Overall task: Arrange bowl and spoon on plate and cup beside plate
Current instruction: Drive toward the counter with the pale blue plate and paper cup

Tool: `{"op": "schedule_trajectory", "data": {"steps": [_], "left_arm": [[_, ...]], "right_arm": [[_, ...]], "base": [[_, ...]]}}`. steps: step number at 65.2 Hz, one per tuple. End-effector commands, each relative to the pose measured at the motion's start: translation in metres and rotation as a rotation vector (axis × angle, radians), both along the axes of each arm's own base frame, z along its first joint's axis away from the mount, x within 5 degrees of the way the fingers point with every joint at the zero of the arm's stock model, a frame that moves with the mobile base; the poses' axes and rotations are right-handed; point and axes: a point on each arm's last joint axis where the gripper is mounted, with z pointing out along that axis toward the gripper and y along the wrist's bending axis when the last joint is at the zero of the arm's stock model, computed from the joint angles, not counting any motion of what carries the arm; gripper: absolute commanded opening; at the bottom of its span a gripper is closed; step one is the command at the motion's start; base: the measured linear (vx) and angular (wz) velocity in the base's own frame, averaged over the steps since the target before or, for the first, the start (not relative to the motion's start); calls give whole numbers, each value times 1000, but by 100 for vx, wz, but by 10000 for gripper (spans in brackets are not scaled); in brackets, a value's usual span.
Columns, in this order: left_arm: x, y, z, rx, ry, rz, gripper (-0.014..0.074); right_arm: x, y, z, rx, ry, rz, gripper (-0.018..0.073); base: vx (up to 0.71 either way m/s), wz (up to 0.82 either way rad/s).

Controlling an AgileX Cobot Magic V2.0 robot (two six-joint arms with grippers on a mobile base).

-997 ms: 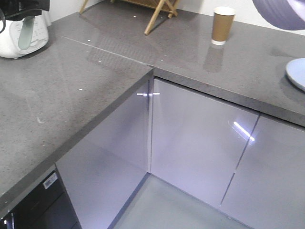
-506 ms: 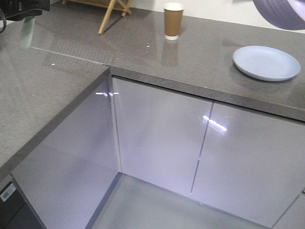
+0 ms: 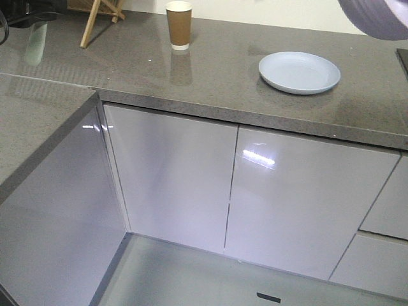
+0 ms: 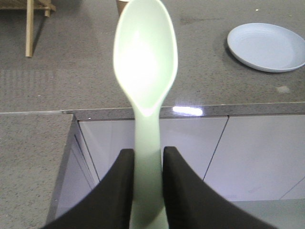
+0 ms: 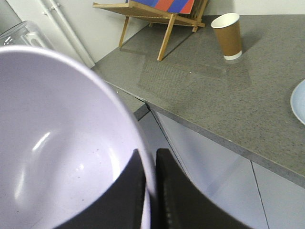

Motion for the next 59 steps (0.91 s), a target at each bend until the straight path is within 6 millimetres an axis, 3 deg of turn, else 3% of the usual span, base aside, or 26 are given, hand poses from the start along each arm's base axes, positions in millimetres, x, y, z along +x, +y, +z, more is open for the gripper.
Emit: {"op": "schedule_trajectory", "data": {"steps": [1, 59], "left_arm": [[-11, 2, 24, -41, -119, 4, -8], [-11, 2, 24, -41, -119, 4, -8]], "right_arm": [[-16, 9, 22, 31, -76, 55, -6], [-16, 9, 22, 31, -76, 55, -6]], "base": [[-5, -19], [-3, -13]]}}
